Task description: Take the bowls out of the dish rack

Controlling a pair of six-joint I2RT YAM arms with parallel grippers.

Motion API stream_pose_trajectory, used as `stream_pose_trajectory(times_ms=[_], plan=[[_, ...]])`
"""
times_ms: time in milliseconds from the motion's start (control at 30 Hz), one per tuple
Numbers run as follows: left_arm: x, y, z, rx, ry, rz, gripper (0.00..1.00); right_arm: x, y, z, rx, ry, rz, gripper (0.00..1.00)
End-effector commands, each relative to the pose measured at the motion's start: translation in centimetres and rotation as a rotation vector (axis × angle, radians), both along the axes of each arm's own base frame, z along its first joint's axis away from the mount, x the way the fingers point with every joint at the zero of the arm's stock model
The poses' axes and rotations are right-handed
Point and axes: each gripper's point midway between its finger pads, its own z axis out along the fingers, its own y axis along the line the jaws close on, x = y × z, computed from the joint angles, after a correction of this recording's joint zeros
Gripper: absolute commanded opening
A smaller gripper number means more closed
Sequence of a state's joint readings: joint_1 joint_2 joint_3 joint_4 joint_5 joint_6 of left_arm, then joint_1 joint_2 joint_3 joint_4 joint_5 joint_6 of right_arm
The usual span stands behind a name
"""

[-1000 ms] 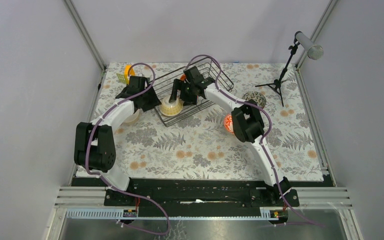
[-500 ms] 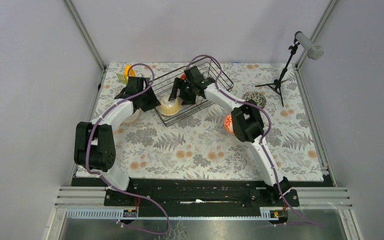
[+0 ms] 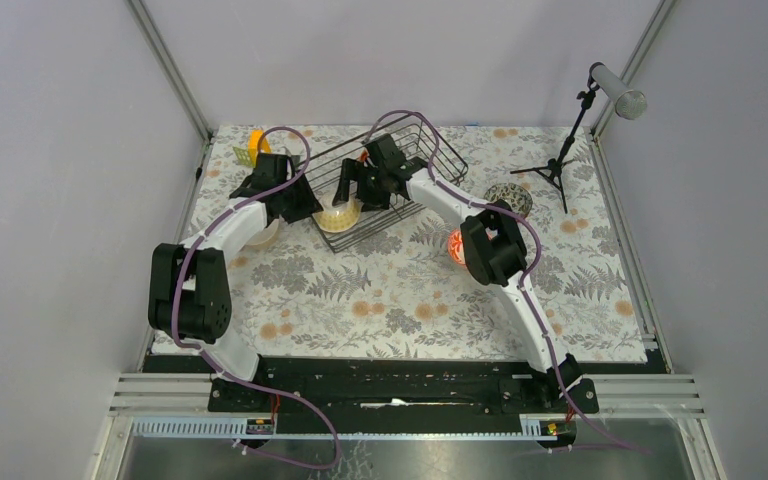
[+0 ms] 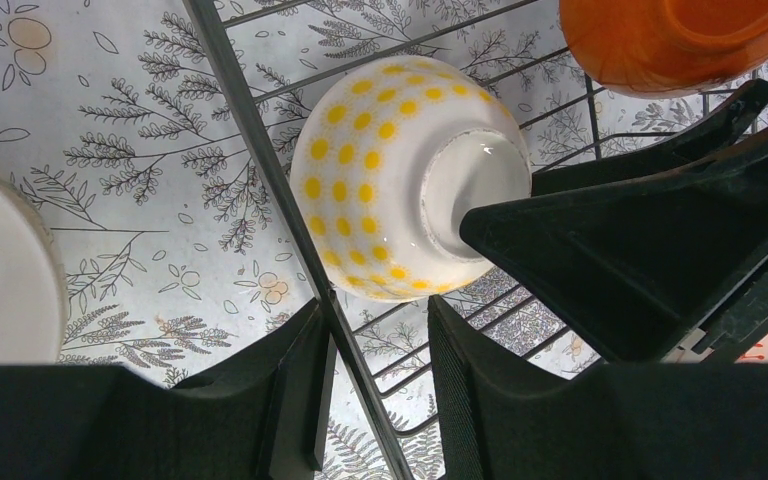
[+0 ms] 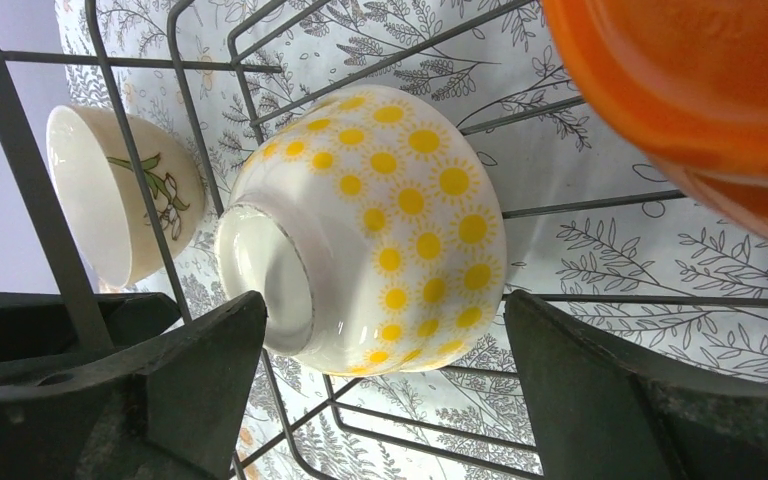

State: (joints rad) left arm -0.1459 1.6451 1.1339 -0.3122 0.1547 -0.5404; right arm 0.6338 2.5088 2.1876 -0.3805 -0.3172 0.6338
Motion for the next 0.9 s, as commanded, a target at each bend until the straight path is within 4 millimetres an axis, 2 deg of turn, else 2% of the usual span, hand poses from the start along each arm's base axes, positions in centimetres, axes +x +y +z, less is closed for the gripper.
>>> stream_pose_trajectory(times_ms=[0, 233, 300, 400, 533, 633, 867], plan=[[-0.6, -0.9, -0.7, -0.016, 0.017, -0.054, 0.43, -0.2, -1.8, -4.5, -0.127, -0.017, 0.036, 0.99], [-0.6, -1.2, -1.0, -0.029, 0.029, -0.068, 0.43, -1.0, -1.6, -6.1, -0.123, 0.035, 0.046, 1.00], [-0.6, -1.3, -1.0, -0.031, 0.028, -0.068, 0.42, -0.7, -2.2, -5.4, -0.173, -0.029, 0.054, 0.99], [-0.5, -1.3, -0.8, -0.033, 0.025, -0.068, 0.43, 0.1, -2.7, -2.7, -0.198, -0.121, 0.066, 0.99], [-0.4, -1.4, -0.8, -0.046, 0.033, -0.054, 0.42, 0.5, -3.5, -0.3, -0.224, -0.176, 0.053, 0.98], [-0.4, -1.4, -0.5, -0.048, 0.021, -0.044, 0.42, 0.6, -3.7, 0.5, -0.231, -0.200, 0.060, 0.98], [-0.5, -1.3, -0.5, -0.042, 0.025, -0.045, 0.42, 0.9, -2.6, 0.0, -0.214, -0.203, 0.125, 1.00]])
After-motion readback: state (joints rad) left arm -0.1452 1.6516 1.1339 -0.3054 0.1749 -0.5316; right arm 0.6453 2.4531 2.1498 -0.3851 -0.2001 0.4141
